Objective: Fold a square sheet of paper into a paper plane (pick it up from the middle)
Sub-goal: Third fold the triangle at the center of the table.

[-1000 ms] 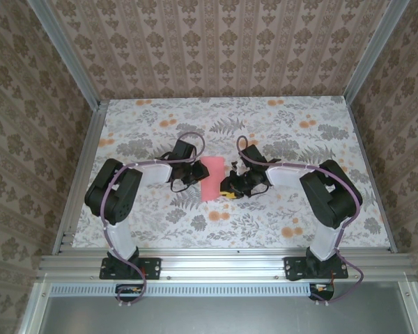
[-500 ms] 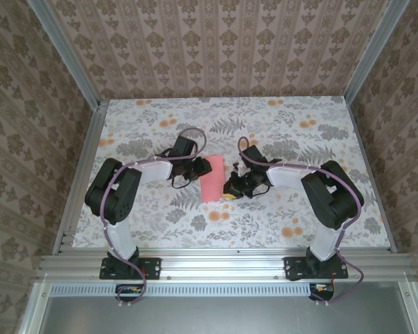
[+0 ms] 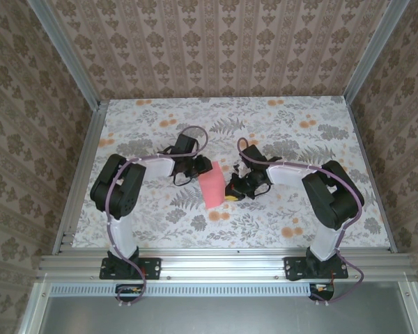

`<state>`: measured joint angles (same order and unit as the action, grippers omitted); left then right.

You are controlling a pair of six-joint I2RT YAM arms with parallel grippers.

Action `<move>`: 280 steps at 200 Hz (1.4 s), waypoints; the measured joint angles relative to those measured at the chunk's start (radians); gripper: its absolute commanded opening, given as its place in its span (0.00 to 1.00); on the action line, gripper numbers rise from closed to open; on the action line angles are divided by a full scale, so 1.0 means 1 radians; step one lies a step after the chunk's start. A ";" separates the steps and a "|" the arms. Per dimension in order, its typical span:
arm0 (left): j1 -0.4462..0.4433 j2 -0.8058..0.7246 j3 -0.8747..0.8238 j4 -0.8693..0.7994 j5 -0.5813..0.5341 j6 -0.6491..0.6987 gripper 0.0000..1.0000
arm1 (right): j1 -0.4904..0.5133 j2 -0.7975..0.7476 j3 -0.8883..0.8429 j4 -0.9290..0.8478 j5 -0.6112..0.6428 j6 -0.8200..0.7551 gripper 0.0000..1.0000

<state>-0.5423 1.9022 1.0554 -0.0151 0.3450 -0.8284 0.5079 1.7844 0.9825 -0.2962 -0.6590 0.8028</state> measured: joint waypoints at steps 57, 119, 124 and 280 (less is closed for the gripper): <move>0.000 -0.098 -0.052 0.011 0.003 0.013 0.41 | 0.000 0.000 0.019 -0.004 0.000 0.000 0.05; 0.000 -0.129 -0.107 0.000 -0.005 0.014 0.30 | 0.000 0.001 0.020 -0.011 0.001 0.000 0.05; 0.000 -0.128 -0.109 -0.008 -0.008 0.015 0.30 | 0.000 0.001 0.020 -0.013 0.001 0.000 0.05; -0.001 -0.075 -0.106 0.000 -0.027 0.018 0.15 | 0.050 0.134 0.171 0.151 -0.008 0.042 0.06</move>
<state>-0.5434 1.8271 0.9497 -0.0151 0.3180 -0.8108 0.5575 1.9179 1.1534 -0.1452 -0.6666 0.8448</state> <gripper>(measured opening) 0.158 0.060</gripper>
